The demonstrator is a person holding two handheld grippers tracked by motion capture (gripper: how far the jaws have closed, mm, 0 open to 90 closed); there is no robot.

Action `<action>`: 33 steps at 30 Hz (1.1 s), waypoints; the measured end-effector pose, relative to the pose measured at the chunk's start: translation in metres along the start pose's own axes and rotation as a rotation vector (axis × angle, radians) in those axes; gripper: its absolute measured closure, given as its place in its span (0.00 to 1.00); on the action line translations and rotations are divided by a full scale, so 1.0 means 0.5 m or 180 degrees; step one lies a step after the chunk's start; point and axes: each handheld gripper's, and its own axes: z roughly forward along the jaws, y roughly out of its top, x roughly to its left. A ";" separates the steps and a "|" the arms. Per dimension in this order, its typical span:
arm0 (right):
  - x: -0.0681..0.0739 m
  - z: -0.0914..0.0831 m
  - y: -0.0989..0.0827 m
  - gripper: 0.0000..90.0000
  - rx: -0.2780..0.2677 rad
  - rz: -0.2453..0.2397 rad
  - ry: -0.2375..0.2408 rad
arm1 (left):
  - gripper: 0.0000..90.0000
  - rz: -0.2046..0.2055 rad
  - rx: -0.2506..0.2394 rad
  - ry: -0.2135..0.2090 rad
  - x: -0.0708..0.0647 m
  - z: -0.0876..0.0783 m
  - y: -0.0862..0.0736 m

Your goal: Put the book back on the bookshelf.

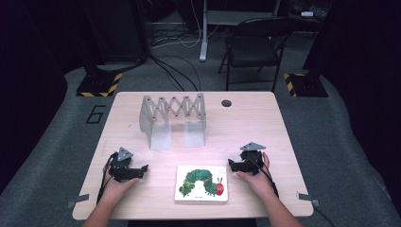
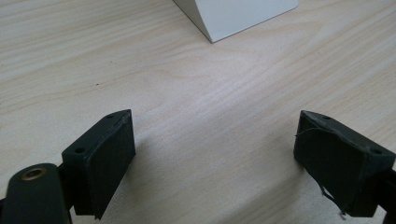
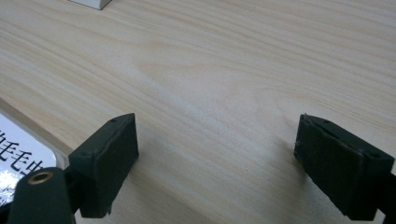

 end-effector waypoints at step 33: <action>-0.005 -0.018 0.000 0.33 0.0099 0.0068 -0.0016 | 0.23 -0.0201 0.0116 -0.0001 0.000 -0.014 0.006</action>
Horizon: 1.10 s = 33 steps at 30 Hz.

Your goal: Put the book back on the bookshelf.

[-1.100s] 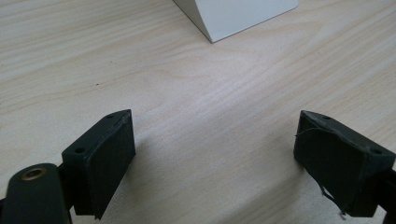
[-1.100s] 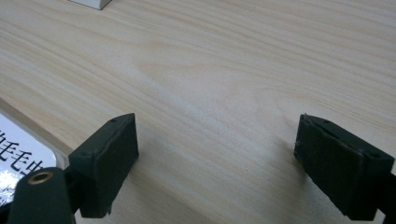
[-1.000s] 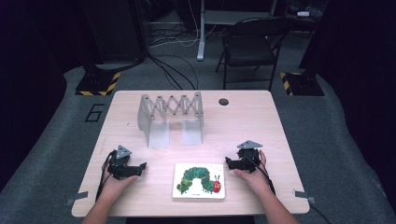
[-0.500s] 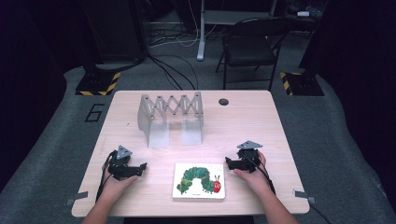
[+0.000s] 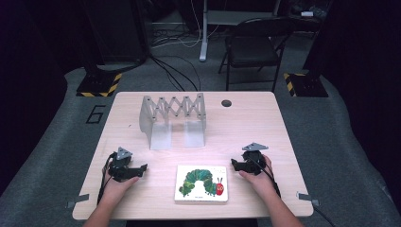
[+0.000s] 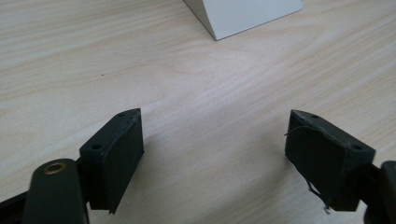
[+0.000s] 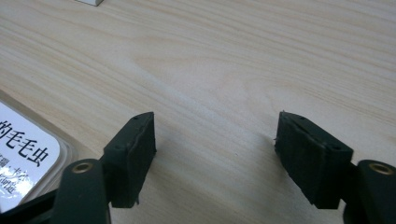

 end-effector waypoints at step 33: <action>-0.012 -0.030 0.014 0.45 0.0183 0.0426 0.0111 | 0.39 0.0170 0.0078 -0.0264 -0.059 -0.039 0.023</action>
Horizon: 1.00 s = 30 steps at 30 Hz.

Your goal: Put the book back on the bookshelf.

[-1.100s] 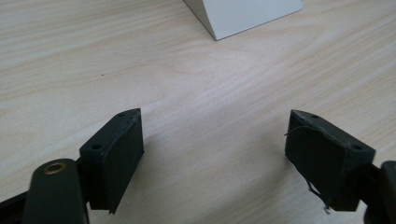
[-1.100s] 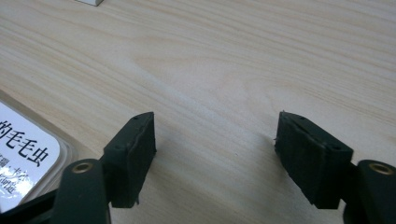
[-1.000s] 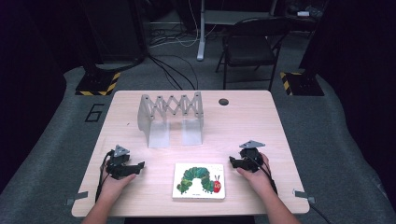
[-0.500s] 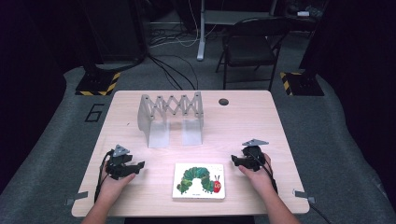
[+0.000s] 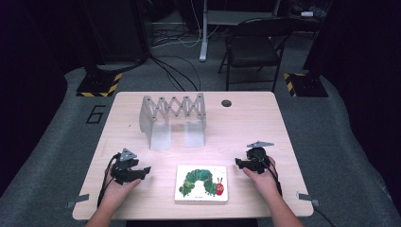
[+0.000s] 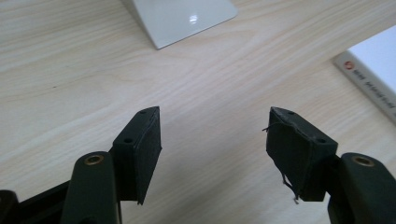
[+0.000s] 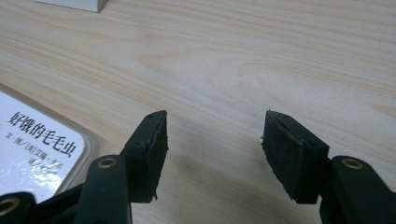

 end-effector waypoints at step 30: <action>0.072 -0.081 0.009 0.46 -0.0143 -0.0115 0.0248 | 0.41 0.0445 -0.0007 -0.0295 -0.151 -0.034 0.028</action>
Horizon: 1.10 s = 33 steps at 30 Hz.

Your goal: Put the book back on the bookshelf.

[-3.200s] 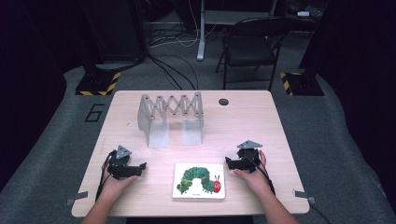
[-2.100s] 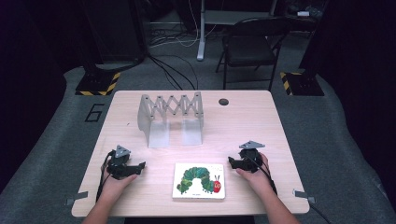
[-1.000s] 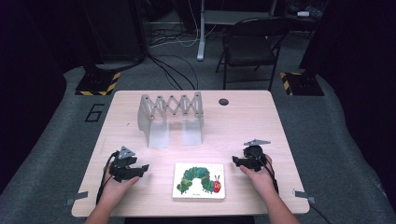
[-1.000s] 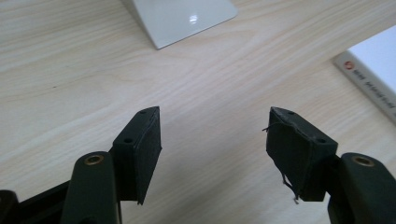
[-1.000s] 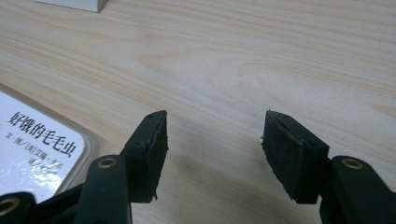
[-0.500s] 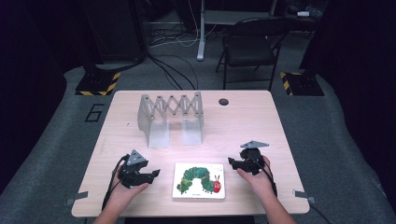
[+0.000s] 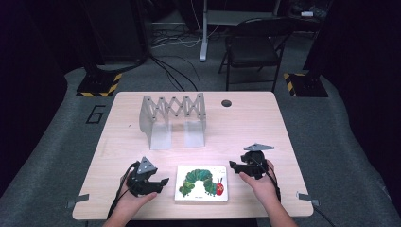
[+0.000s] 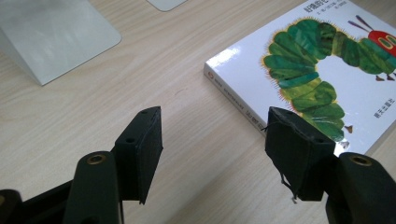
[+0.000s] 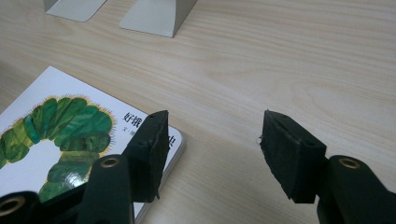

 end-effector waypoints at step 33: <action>0.062 0.018 0.008 0.43 -0.0015 -0.0208 0.0168 | 0.31 0.0345 0.0093 -0.0359 -0.098 0.026 -0.001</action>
